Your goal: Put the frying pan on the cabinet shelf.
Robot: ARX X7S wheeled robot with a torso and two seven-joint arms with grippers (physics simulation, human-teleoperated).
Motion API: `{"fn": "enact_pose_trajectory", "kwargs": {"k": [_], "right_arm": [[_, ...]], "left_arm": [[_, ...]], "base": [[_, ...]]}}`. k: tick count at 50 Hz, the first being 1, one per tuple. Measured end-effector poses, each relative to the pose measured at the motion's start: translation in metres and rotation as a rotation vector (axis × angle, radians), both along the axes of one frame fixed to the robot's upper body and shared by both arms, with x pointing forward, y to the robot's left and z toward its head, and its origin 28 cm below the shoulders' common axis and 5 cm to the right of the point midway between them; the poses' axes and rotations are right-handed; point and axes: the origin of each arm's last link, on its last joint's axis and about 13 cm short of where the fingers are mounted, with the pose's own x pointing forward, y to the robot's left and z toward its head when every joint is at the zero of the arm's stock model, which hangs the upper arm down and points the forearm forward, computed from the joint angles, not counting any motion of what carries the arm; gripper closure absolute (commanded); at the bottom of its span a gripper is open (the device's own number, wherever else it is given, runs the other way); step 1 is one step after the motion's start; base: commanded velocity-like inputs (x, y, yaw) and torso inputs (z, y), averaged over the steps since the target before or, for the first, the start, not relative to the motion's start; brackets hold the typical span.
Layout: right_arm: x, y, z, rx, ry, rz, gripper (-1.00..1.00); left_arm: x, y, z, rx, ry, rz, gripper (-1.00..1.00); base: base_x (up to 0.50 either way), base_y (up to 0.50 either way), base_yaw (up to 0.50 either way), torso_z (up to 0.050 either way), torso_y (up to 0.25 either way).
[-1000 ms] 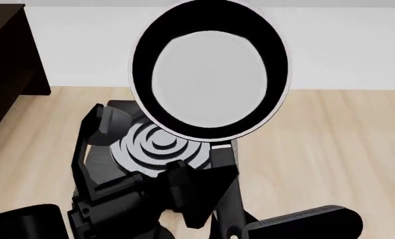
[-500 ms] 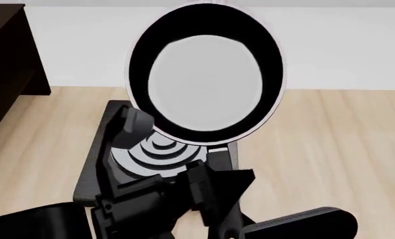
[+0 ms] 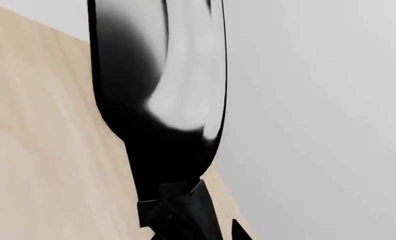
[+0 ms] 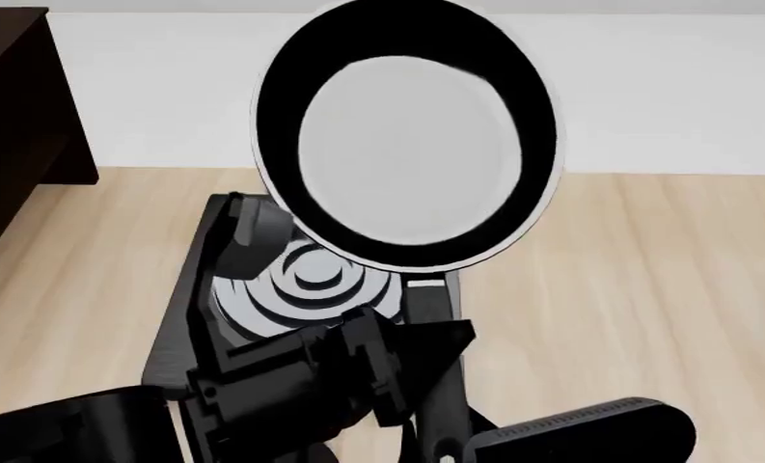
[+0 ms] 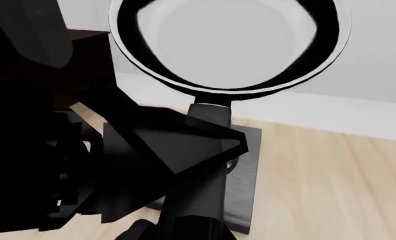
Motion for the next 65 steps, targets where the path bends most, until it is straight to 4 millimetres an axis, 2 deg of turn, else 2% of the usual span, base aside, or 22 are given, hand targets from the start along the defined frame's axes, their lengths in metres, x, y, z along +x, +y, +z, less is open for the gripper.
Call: {"fn": "enact_pose_trajectory", "kwargs": {"k": [7, 8, 25, 39, 50, 65], "right_arm": [[0.001, 0.0, 0.001, 0.002, -0.007, -0.002, 1.0], [0.001, 0.0, 0.001, 0.002, -0.008, -0.002, -1.0], [0.0, 0.0, 0.004, -0.021, -0.019, -0.004, -1.0], [0.001, -0.002, 0.004, -0.041, -0.018, -0.028, -1.0], [0.001, -0.003, 0.004, -0.042, -0.018, -0.034, -1.0], [0.002, -0.004, 0.002, -0.034, -0.01, -0.04, -1.0]], "left_arm": [[0.0, 0.0, 0.001, -0.006, -0.004, 0.003, 1.0], [0.0, -0.001, 0.001, -0.009, -0.005, 0.004, 1.0], [0.021, 0.01, 0.006, 0.062, -0.058, 0.18, 1.0], [0.046, 0.027, 0.018, 0.057, -0.088, 0.332, 1.0], [0.071, 0.05, 0.04, -0.005, -0.068, 0.441, 1.0], [0.107, 0.1, 0.083, -0.113, -0.011, 0.612, 1.0]], "base": [[0.0, 0.0, 0.0, 0.001, 0.003], [0.0, 0.0, 0.0, 0.0, 0.0], [0.0, 0.0, 0.0, 0.001, 0.002], [0.0, 0.0, 0.0, 0.0, 0.002], [0.0, 0.0, 0.0, 0.001, 0.002], [0.0, 0.0, 0.0, 0.001, 0.002]]}}
